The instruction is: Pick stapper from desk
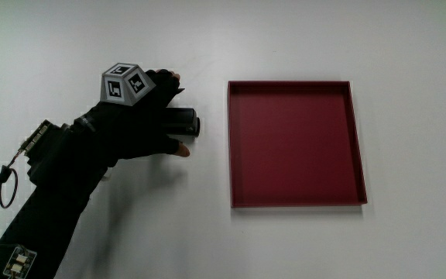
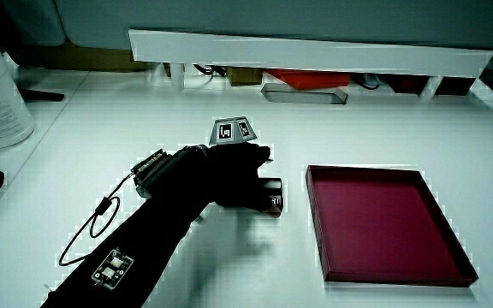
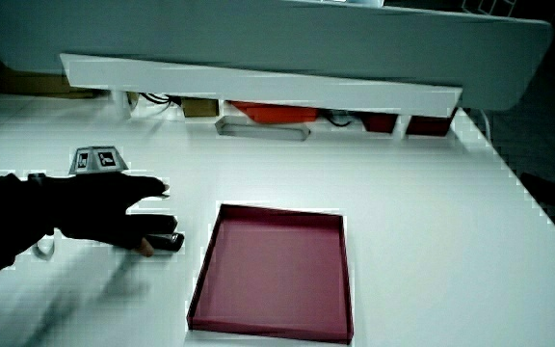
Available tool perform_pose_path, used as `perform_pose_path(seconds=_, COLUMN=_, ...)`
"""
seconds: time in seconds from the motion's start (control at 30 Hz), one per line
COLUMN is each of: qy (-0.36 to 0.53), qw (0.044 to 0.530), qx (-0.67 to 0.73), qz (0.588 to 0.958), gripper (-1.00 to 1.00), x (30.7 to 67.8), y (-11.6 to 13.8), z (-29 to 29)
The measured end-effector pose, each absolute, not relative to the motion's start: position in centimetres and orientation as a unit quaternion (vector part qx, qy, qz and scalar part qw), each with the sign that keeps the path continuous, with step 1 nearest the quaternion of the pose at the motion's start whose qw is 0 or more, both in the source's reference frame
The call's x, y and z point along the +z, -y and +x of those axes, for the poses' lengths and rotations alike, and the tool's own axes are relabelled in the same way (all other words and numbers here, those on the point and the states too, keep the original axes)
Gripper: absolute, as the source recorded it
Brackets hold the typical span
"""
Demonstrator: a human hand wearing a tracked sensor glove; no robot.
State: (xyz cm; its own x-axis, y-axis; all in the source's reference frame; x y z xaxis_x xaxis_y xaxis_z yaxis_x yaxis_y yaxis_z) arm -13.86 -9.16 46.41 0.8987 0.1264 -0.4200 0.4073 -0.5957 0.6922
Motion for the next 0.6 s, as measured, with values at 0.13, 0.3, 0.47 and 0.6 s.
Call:
perform_pose_path(seconds=0.13, qy=-0.16, qw=0.409, qx=-0.167, qz=0.883, gripper=0.05, x=46.58, y=9.15, z=-13.67)
perform_pose_path(seconds=0.3, qy=-0.162, qw=0.391, qx=-0.162, qz=0.892, gripper=0.32, x=46.7, y=9.22, z=-13.73)
perform_pose_path(seconds=0.47, qy=-0.172, qw=0.375, qx=-0.167, qz=0.895, gripper=0.58, x=46.7, y=9.2, z=-13.65)
perform_pose_path(seconds=0.6, qy=-0.176, qw=0.371, qx=-0.171, qz=0.896, gripper=0.79, x=46.53, y=9.23, z=-13.56)
